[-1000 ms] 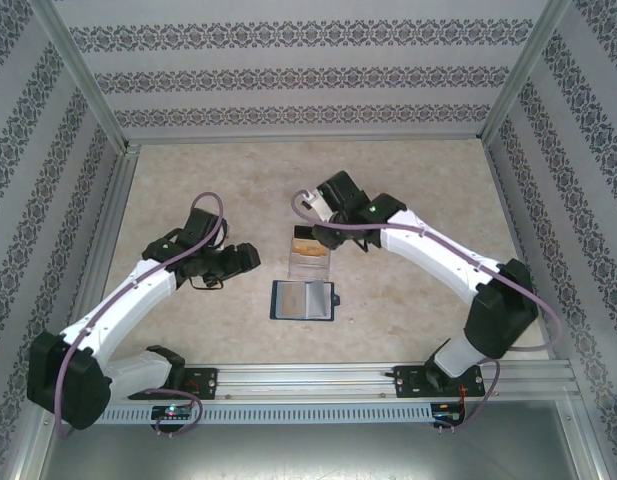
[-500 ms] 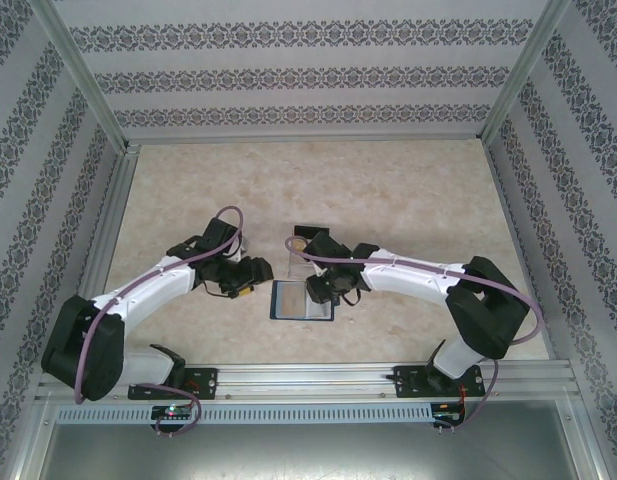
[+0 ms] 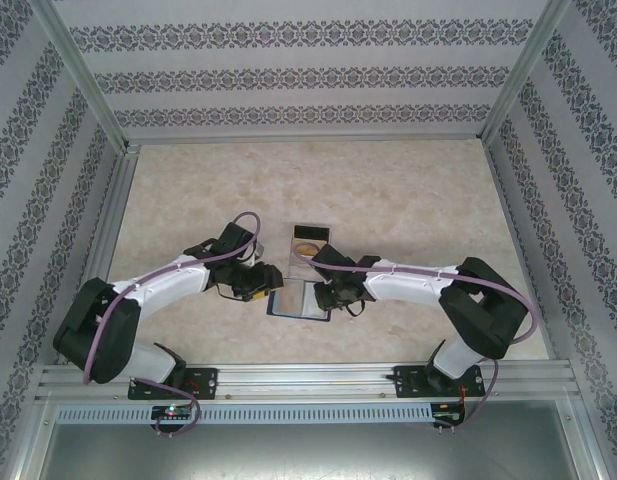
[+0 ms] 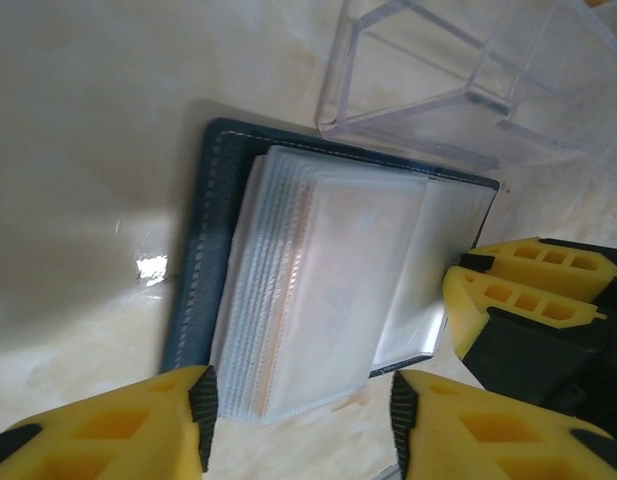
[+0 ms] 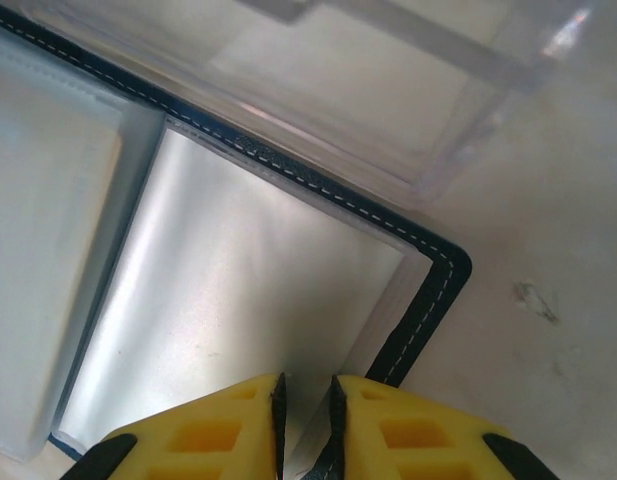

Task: Take the credit cards out of the card holder

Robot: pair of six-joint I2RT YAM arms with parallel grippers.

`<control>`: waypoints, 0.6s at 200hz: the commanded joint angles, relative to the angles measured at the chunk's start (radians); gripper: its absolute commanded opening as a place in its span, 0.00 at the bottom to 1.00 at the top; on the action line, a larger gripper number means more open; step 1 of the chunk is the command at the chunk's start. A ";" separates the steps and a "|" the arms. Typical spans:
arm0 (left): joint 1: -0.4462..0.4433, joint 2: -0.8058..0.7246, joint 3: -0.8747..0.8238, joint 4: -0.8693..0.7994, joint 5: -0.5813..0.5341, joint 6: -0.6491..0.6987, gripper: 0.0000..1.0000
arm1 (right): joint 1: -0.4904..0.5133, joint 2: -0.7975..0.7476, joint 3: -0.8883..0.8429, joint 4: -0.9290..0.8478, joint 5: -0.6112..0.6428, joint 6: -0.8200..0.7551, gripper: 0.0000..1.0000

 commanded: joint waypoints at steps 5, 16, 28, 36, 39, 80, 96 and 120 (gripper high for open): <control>-0.020 0.024 0.004 0.054 0.023 -0.004 0.49 | 0.041 0.061 -0.013 0.044 -0.015 0.049 0.23; -0.019 0.033 0.004 0.054 0.021 0.000 0.49 | 0.054 0.075 0.002 0.043 -0.014 0.051 0.23; -0.019 0.041 0.002 0.056 0.020 0.005 0.49 | 0.064 0.088 0.014 0.042 -0.015 0.053 0.23; -0.019 0.047 0.000 0.050 0.015 0.009 0.49 | 0.069 0.092 0.019 0.041 -0.014 0.056 0.23; -0.019 0.049 0.001 0.045 0.011 0.010 0.49 | 0.069 0.093 0.019 0.043 -0.014 0.057 0.23; -0.019 0.017 -0.007 -0.020 -0.087 0.033 0.49 | 0.071 0.092 0.016 0.039 -0.012 0.060 0.23; -0.019 0.005 -0.008 -0.027 -0.099 0.039 0.49 | 0.070 0.093 0.014 0.041 -0.012 0.062 0.23; -0.019 0.026 -0.010 -0.025 -0.100 0.045 0.49 | 0.071 0.096 0.016 0.040 -0.017 0.062 0.24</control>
